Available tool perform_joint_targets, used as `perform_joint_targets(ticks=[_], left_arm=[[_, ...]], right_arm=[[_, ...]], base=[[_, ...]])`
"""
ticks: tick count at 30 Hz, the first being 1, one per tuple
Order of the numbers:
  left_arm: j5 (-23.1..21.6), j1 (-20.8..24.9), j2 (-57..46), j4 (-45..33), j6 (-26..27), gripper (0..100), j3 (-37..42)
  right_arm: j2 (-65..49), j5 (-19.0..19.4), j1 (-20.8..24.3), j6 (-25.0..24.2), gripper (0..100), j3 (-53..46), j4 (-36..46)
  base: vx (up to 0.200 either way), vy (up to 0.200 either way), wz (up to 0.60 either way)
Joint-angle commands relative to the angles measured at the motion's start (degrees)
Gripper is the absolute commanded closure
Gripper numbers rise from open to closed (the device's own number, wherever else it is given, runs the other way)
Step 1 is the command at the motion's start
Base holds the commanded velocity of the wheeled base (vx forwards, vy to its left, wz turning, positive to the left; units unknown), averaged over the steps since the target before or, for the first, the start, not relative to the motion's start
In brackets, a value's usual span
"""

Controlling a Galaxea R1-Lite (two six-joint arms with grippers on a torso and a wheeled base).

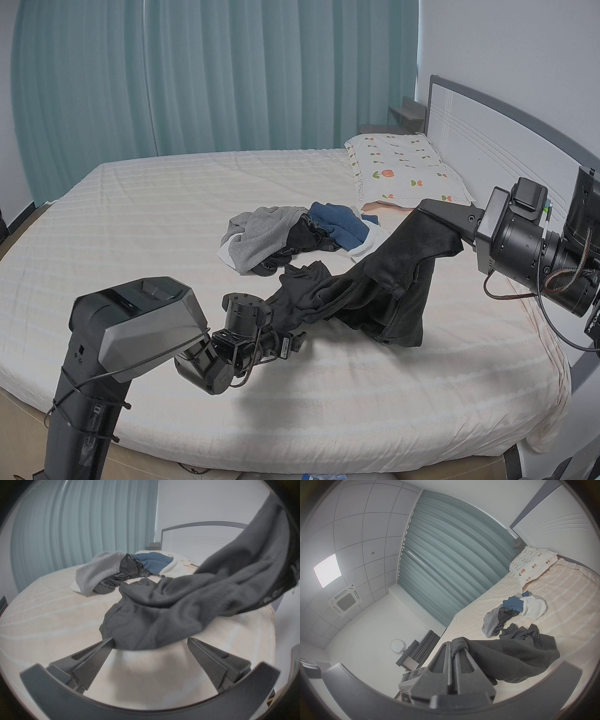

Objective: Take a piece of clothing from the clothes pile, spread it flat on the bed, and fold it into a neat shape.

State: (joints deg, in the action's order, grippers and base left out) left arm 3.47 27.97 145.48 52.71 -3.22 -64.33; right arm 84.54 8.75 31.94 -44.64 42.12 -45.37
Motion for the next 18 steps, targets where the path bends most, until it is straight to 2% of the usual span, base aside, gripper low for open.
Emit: perform_joint_targets(ticks=[1,4,5,13,18], left_arm=[[1.54,0.60,4.28,0.20,-0.12,0,-3.96],[1.71,0.60,4.28,0.64,-1.53,0,-4.49],[2.06,0.78,3.93,0.99,-3.64,100,-4.84],[4.08,0.34,1.21,0.99,-9.88,100,-4.22],[4.00,0.60,-8.64,0.90,-16.47,100,3.60]], right_arm=[[0.01,0.12,-0.04,0.08,100,-0.11,0.02],[0.01,0.12,-0.04,0.08,100,-0.02,0.02],[0.01,0.12,-0.04,0.08,100,0.07,0.02],[0.45,0.30,-0.91,0.08,100,-0.55,0.02],[3.26,0.30,-2.32,0.26,100,-0.90,0.20]], base=[[0.000,0.000,0.00],[0.000,0.000,0.00],[0.000,0.000,0.00],[0.000,0.000,0.00],[0.000,0.000,0.00]])
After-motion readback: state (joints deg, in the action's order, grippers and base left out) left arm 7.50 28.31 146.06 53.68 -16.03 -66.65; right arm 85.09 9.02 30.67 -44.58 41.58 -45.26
